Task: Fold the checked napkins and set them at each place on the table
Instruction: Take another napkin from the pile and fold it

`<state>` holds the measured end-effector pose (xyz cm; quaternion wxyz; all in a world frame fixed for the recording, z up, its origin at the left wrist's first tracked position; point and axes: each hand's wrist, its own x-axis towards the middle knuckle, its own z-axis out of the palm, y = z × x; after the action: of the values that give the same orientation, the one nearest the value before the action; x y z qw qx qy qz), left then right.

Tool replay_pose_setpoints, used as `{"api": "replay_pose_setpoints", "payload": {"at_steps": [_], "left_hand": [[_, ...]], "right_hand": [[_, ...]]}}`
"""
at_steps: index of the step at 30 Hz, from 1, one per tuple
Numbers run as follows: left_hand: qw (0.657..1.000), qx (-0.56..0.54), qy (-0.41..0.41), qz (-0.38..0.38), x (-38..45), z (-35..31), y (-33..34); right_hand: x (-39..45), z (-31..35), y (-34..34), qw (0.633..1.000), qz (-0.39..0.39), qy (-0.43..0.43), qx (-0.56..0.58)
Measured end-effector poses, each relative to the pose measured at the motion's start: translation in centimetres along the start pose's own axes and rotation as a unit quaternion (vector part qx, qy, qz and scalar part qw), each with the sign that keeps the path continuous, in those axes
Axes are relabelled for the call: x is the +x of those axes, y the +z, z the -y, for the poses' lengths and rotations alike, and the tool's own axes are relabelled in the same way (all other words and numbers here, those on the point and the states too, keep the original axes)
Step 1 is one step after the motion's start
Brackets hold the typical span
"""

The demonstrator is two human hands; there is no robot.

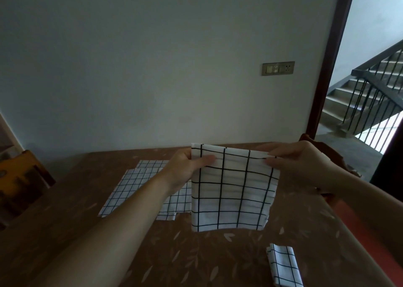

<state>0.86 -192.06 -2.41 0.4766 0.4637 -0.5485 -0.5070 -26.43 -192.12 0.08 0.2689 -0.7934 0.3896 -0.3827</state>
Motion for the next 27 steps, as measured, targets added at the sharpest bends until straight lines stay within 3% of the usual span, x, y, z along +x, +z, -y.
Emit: {"api": "replay_pose_setpoints", "payload": {"at_steps": [6, 11, 16, 27], "left_hand": [[0.999, 0.032, 0.014, 0.018, -0.4, -0.7, -0.2], [0.968, 0.214, 0.13, -0.014, -0.1, -2.0, -0.9], [0.928, 0.329, 0.174, 0.006, 0.0, -2.8, -1.0], [0.868, 0.478, 0.132, 0.027, 0.3, -2.6, -0.9]], "right_hand": [[0.4, -0.3, -0.5, 0.998, -0.02, 0.049, -0.019], [0.3, -0.1, -1.2, 0.998, -0.031, 0.049, -0.016], [0.3, 0.3, -1.8, 0.997, -0.027, 0.068, -0.029], [0.0, 0.5, -2.3, 0.995, -0.028, 0.062, -0.071]]}}
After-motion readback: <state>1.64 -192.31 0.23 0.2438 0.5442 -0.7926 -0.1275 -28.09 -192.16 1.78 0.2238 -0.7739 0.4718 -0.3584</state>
